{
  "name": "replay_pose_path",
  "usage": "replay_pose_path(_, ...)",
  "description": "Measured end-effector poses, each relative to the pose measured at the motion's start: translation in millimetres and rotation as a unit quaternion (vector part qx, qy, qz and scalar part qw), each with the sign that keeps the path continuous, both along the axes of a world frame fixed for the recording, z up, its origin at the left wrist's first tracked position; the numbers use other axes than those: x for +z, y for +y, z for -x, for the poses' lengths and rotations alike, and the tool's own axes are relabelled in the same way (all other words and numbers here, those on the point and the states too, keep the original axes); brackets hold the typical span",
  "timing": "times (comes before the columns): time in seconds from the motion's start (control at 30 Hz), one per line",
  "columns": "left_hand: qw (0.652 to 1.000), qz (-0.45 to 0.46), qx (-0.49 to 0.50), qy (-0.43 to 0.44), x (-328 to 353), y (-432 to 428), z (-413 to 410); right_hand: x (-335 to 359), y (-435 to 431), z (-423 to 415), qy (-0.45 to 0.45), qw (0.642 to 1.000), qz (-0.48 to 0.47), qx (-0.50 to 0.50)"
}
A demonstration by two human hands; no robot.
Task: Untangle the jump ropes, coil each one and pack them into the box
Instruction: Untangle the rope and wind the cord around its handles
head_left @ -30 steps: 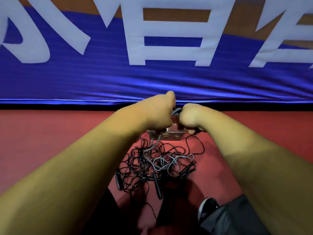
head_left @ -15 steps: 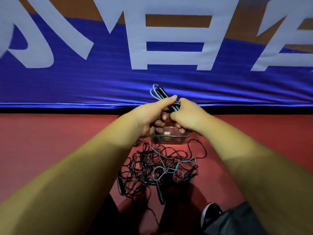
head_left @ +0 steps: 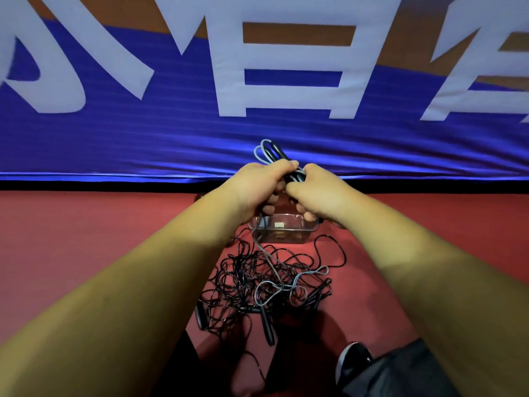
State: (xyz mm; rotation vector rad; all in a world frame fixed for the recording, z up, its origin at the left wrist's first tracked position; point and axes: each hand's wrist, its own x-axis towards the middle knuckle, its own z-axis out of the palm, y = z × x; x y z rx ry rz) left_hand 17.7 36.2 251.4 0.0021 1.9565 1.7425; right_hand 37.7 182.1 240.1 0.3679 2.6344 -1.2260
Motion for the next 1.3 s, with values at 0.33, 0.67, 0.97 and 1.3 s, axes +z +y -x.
replay_pose_path(0.33,0.959,0.13,-0.245,0.064,8.0,-23.1,0.8,-1.1,13.1,1.6,-0.018,0.994,-0.108,0.0)
replay_pose_path(0.67,0.955,0.163,-0.249,0.005,-12.4,-41.9,8.8,10.8,12.2,-4.3,-0.06,0.968,0.239,0.042)
replay_pose_path(0.97,0.948,0.164,-0.274,-0.002,-24.4,-37.8,11.9,24.1,2.5,-11.9,-0.104,0.938,0.321,0.079)
replay_pose_path(1.3,0.944,0.13,-0.263,0.152,-12.9,-55.1,26.1,34.8,23.0,-29.6,-0.381,0.835,0.25,0.306)
